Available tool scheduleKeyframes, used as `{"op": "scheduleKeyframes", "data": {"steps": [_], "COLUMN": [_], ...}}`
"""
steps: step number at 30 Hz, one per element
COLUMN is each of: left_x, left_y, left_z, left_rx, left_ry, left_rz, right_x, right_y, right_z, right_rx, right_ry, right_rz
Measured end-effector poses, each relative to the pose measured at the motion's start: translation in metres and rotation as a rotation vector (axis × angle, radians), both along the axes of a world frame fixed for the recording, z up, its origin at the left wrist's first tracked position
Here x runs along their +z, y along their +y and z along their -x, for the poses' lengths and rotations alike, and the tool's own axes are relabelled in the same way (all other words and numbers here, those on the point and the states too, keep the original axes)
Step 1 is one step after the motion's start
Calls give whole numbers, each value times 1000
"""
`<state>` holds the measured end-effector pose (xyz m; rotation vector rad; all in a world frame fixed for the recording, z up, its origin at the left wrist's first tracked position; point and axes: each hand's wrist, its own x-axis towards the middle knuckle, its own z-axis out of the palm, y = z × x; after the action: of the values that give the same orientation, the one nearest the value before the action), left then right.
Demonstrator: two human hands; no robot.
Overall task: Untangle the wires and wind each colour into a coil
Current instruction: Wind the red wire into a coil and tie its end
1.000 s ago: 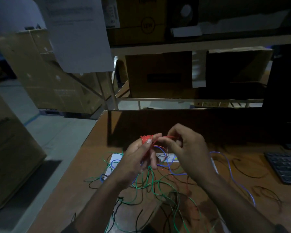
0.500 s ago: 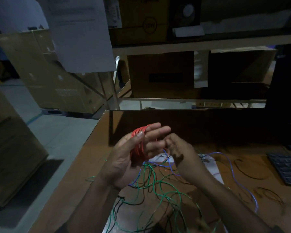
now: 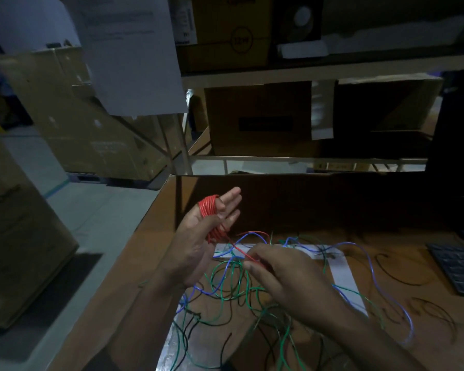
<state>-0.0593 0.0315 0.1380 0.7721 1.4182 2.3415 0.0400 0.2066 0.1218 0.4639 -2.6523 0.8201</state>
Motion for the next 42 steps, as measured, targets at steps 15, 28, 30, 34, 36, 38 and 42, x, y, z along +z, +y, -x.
{"op": "scheduleKeyframes", "data": {"steps": [15, 28, 30, 34, 36, 38, 42], "left_x": [1, 4, 1, -8, -9, -8, -8], "left_y": [19, 14, 13, 9, 6, 4, 11], "left_z": [-34, -24, -17, -6, -2, 0, -8], "left_rx": [-99, -196, -116, -31, 18, 59, 57], "left_ry": [61, -61, -64, -93, -75, -36, 10], "left_rz": [235, -167, -154, -140, -93, -14, 121], "right_x": [41, -37, -40, -32, -25, -13, 16], "right_y": [28, 14, 10, 6, 4, 4, 10], "right_z": [43, 43, 35, 19, 10, 4, 8], "right_rx": [-159, -81, -64, 27, 81, 83, 20], "right_ry": [235, -169, -179, -219, -173, -104, 92], "right_rz": [352, 374, 308, 137, 69, 99, 250]}}
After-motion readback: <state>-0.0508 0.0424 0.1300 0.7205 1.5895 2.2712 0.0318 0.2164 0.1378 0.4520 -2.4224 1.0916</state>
